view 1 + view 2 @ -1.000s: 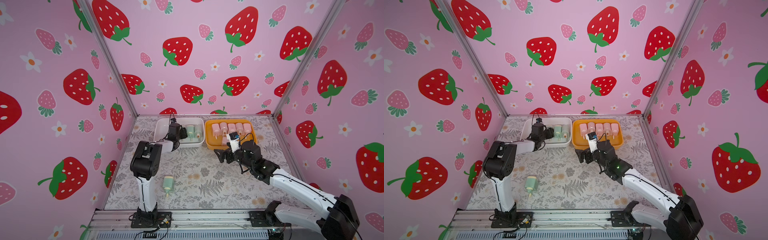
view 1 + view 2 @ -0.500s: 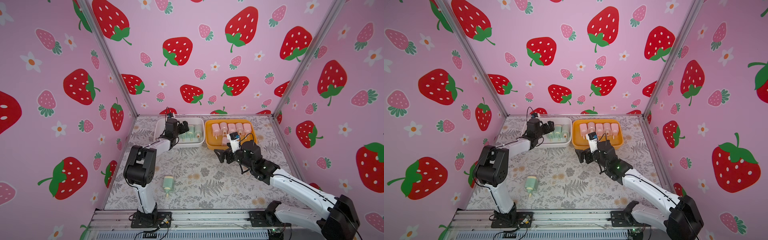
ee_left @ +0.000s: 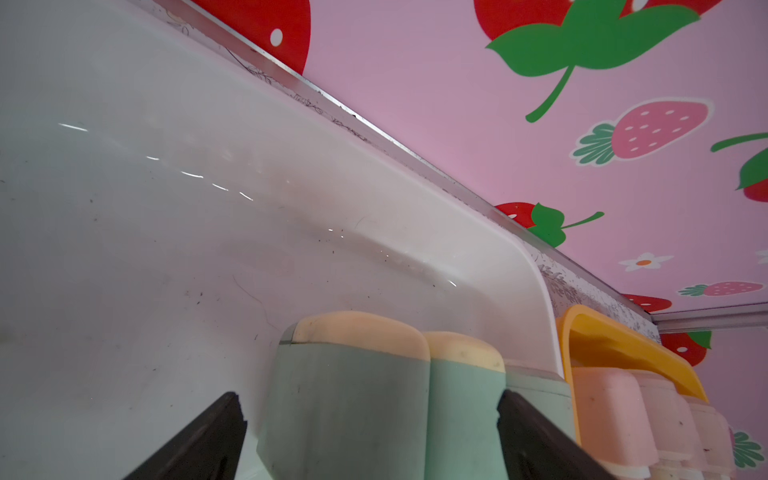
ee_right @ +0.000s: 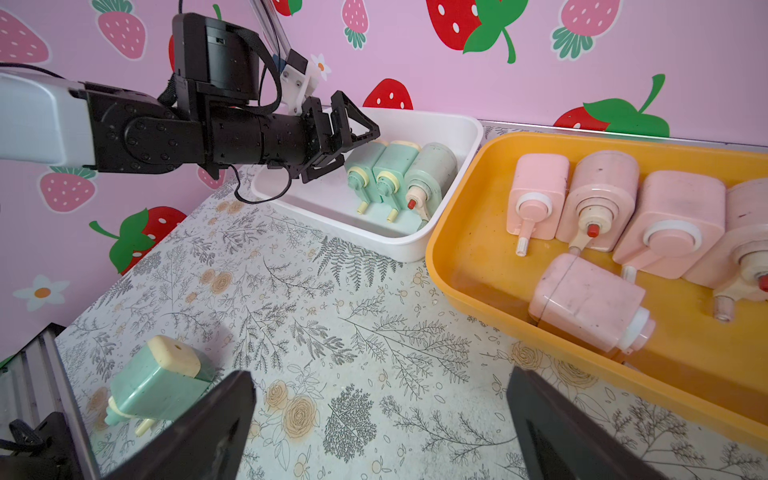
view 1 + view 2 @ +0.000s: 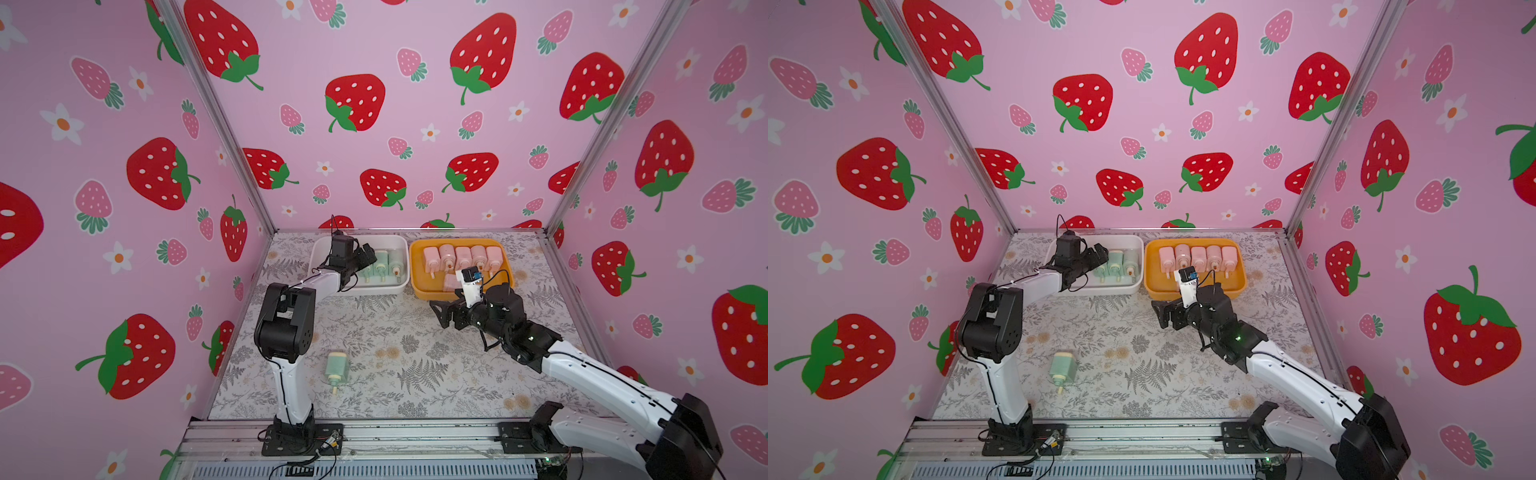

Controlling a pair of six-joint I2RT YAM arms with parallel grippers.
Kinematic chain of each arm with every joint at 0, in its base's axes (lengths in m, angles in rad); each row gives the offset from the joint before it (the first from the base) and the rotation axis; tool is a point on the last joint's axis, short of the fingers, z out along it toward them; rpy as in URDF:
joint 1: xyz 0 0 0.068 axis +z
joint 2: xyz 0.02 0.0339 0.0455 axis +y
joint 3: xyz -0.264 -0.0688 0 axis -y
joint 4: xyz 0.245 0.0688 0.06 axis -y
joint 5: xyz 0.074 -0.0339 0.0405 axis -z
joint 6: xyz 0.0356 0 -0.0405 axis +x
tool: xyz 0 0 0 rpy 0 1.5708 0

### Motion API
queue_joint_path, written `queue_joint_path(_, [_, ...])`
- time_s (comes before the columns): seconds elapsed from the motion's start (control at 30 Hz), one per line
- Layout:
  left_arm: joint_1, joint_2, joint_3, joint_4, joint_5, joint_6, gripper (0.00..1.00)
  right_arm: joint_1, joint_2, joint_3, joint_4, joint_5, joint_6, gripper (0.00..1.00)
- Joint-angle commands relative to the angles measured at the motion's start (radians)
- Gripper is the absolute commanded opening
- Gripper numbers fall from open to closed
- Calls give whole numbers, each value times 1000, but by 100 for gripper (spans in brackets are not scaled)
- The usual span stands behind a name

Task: Place the pencil sharpeners by color into the storage box
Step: Place the pencil sharpener in the storage box.

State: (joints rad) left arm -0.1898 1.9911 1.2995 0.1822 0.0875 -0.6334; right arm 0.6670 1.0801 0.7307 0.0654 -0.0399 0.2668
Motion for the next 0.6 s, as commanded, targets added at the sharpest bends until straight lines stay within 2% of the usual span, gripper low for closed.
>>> queue_joint_path(0.0, [1,23,49,-29,42,-22,100,5,-23,12,-31,-8,7,100])
queue_joint_path(0.3, [0,39,83,-32,108,36,99,6,-21,13,-33,-15,9,100])
queue_joint_path(0.57, [0,-118,-21,-72,-11,136,100,5,18,36,-28,-35,-14,100])
